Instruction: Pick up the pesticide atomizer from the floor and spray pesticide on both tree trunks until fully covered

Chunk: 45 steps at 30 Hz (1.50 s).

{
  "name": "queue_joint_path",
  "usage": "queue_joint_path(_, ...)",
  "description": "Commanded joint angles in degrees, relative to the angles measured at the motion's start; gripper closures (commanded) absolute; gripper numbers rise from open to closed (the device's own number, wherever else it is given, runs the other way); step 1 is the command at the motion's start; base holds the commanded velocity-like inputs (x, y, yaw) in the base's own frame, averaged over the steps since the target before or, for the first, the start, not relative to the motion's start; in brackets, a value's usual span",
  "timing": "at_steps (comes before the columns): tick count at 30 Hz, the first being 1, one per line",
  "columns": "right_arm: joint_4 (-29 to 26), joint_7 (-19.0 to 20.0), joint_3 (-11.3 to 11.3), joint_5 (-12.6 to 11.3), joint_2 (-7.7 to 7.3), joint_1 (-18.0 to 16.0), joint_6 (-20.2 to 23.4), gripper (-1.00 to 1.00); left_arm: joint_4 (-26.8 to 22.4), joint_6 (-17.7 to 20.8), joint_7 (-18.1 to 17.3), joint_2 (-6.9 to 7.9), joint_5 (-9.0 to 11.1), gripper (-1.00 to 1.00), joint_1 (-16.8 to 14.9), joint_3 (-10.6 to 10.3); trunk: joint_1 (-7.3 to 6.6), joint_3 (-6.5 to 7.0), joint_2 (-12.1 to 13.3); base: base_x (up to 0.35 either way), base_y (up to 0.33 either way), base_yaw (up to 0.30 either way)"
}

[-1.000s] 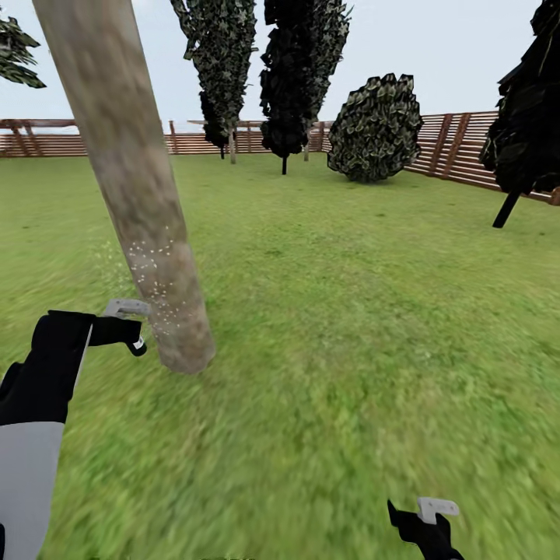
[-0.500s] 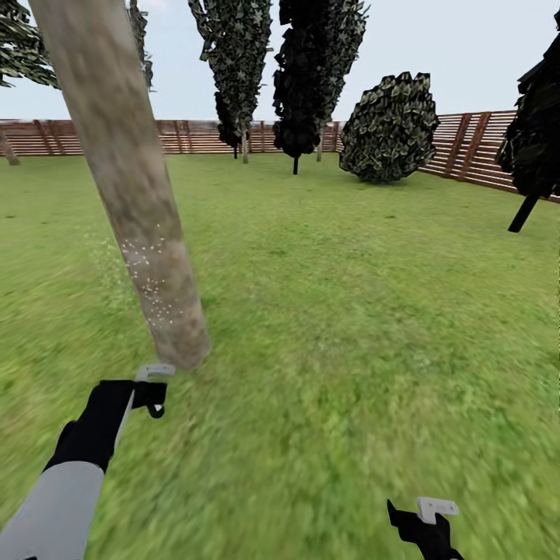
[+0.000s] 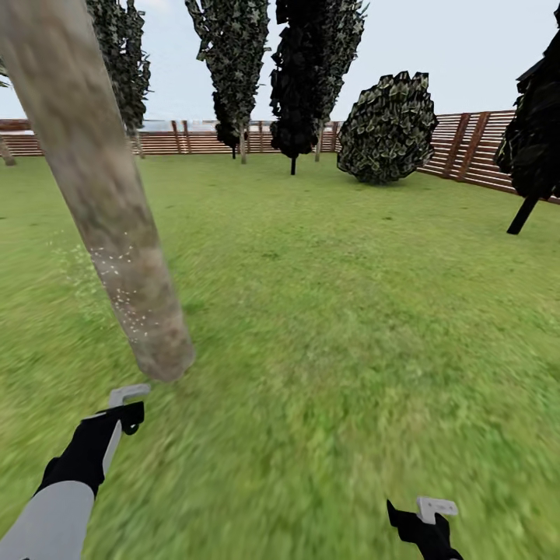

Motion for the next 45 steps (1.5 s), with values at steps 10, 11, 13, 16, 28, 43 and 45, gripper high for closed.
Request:
queue_joint_path(10,0.0,-0.02,-0.01,-0.14,0.03,0.0,0.0,-1.0,-0.21,-0.16,0.86,-0.47,0.78,1.0,0.58,0.03,0.0,0.0,0.0,0.237,-0.195,0.223)
queue_joint_path(11,0.0,-0.03,-0.01,-0.16,0.03,0.0,0.0,-1.0,-0.34,-0.08,1.03,-0.52,0.76,1.0,0.55,-0.04,0.0,0.0,0.0,0.182,-0.23,0.277)
queue_joint_path(13,0.0,-0.01,-0.01,-0.17,0.03,0.0,0.0,-1.0,-0.38,0.27,1.95,-0.65,0.72,1.0,0.27,-0.05,0.0,0.0,0.0,0.181,-0.231,0.277)
queue_joint_path(16,0.0,0.0,-0.01,-0.18,0.01,0.0,0.0,-1.0,1.14,0.13,3.1,-0.85,0.9,1.0,0.32,0.14,0.0,0.0,0.0,0.196,-0.231,0.277)
queue_joint_path(28,0.0,0.0,-0.01,-0.16,0.03,0.0,0.0,-1.0,1.63,1.08,3.07,-0.77,0.15,1.0,0.33,-0.83,0.0,0.0,0.0,0.229,-0.228,0.08)
queue_joint_path(43,0.0,0.0,-0.01,-0.09,0.03,0.0,0.0,-1.0,1.57,3.71,3.04,-0.56,-0.93,1.0,0.4,-0.96,0.0,0.0,0.0,0.228,-0.23,0.221)
queue_joint_path(45,0.0,0.0,-0.01,-0.11,0.03,0.0,0.0,-1.0,1.55,3.71,3.04,-0.68,-0.93,1.0,0.4,-0.96,0.0,0.0,0.0,0.184,-0.263,0.275)
